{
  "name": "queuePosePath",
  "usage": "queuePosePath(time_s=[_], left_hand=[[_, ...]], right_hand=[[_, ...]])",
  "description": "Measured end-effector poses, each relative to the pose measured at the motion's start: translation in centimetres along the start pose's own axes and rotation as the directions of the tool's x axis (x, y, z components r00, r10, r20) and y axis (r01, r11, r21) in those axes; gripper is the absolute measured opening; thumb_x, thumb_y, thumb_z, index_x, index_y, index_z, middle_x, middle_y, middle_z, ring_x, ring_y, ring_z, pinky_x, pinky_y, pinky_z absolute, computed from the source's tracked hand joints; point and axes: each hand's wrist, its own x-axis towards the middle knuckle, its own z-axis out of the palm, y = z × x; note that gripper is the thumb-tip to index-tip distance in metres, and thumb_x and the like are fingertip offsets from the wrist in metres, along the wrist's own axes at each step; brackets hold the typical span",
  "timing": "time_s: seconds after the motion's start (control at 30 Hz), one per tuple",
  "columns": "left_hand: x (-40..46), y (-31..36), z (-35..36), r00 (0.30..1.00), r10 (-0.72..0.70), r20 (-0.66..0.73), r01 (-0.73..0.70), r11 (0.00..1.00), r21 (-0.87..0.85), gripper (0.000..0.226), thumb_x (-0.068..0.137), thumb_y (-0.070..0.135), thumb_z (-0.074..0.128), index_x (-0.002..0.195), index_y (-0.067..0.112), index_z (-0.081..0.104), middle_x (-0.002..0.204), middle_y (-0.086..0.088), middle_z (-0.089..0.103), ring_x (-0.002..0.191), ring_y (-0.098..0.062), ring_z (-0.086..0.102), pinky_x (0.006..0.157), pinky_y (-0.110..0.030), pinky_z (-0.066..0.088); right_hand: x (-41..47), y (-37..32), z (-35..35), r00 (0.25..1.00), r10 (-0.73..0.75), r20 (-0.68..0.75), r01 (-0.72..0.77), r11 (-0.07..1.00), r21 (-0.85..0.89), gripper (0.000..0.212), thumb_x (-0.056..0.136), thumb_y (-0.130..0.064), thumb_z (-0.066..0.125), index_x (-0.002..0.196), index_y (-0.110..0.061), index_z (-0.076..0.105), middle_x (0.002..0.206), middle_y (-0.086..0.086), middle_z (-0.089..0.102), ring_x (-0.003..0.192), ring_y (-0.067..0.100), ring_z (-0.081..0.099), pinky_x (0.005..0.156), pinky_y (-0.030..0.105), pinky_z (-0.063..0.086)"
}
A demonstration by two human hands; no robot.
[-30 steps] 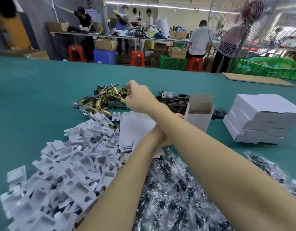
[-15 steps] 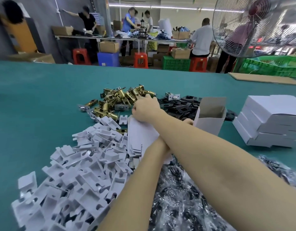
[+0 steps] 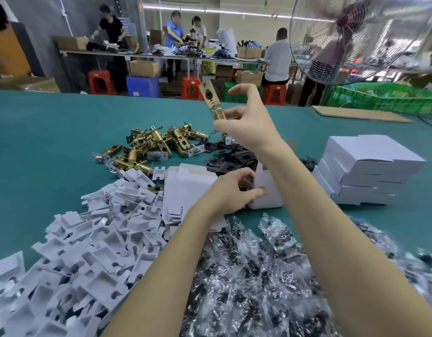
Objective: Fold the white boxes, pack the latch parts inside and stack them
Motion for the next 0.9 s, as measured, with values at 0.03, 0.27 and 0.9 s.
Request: queuePosePath(time_s=[0.03, 0.27, 0.9], left_hand=[[0.2, -0.3, 0.1, 1.000, -0.001, -0.005, 0.001, 1.000, -0.018, 0.023, 0.095, 0.032, 0.071, 0.105, 0.014, 0.062, 0.097, -0.003, 0.076, 0.078, -0.018, 0.073, 0.083, -0.037, 0.060], [0.4, -1.3, 0.3, 1.000, -0.007, -0.021, 0.006, 0.997, -0.071, 0.041, 0.086, 0.047, 0.079, 0.095, 0.013, 0.058, 0.083, 0.001, 0.076, 0.077, -0.018, 0.075, 0.077, -0.037, 0.063], [0.7, -1.8, 0.3, 1.000, 0.001, -0.016, -0.004, 0.991, -0.135, 0.030, 0.086, 0.039, 0.079, 0.100, 0.018, 0.063, 0.090, 0.000, 0.077, 0.082, -0.027, 0.075, 0.071, -0.038, 0.063]], right_hand=[[-0.8, -0.3, -1.3, 1.000, -0.024, -0.005, 0.023, 1.000, -0.010, 0.052, 0.083, -0.008, 0.073, 0.123, -0.027, 0.047, 0.097, 0.001, 0.075, 0.080, 0.016, 0.068, 0.076, 0.034, 0.054], [-4.5, -1.4, -7.9, 0.990, -0.138, -0.032, 0.139, 0.990, 0.018, 0.027, 0.085, -0.008, 0.077, 0.106, -0.024, 0.070, 0.097, -0.004, 0.079, 0.092, 0.010, 0.075, 0.091, 0.032, 0.060], [-4.6, 0.9, -8.9, 0.992, 0.001, 0.125, 0.077, 0.785, -0.615, 0.007, 0.079, -0.020, 0.080, 0.082, -0.019, 0.074, 0.078, -0.006, 0.073, 0.079, 0.019, 0.070, 0.069, 0.031, 0.058]])
